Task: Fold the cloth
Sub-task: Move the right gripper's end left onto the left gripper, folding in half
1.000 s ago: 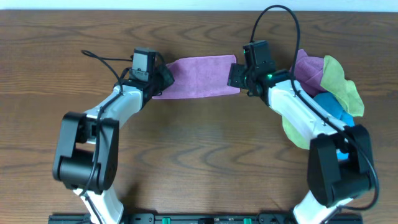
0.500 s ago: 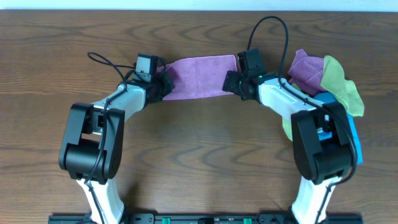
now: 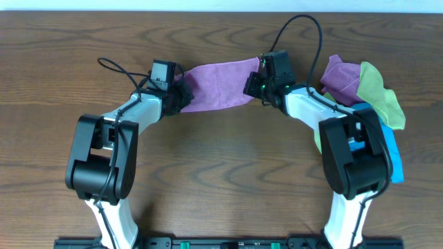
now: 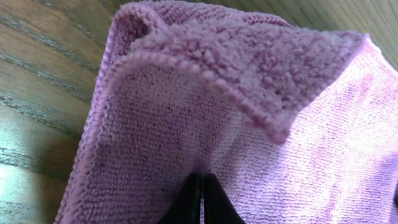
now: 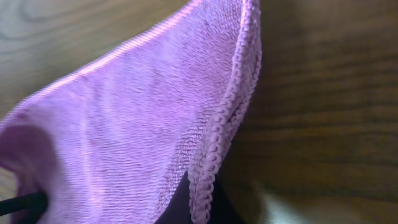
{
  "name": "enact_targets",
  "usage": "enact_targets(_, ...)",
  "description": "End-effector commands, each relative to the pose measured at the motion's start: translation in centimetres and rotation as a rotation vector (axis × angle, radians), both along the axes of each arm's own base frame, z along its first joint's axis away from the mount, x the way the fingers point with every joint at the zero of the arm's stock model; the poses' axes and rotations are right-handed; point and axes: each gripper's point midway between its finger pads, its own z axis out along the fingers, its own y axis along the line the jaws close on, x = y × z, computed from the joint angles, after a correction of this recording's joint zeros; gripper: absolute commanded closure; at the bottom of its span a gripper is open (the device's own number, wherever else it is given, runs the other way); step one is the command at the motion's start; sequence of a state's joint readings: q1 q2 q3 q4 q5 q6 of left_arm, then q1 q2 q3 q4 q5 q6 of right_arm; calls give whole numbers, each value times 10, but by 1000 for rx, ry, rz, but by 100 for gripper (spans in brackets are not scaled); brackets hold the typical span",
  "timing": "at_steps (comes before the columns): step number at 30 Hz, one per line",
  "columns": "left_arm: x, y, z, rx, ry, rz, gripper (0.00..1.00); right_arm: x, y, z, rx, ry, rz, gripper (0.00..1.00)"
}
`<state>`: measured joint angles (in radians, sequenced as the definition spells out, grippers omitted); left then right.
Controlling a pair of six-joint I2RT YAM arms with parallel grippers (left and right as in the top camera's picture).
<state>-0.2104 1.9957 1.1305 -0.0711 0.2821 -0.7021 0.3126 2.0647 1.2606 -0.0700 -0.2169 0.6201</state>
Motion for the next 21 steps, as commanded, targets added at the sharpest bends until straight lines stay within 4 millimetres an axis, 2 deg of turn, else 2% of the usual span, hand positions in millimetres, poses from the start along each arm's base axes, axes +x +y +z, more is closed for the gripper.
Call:
enact_targets(1, -12, 3, -15, 20, 51, -14, 94, 2, 13, 47, 38, -94, 42, 99)
enact_targets(4, -8, 1, -11, 12, 41, -18, 94, -2, 31, 70, 35, -163, 103, 99)
enact_targets(13, -7, 1, -9, 11, 39, -18, 94, -11, 98, 106, -30, -314, 261, 99)
enact_targets(17, -6, 0, -4, 12, 25, -25, 94, -20, 121, 108, -25, -325, 308, 99)
enact_targets(21, -4, 1, 6, 17, -1, -38, 94, -26, 152, 92, -22, -306, 363, 99)
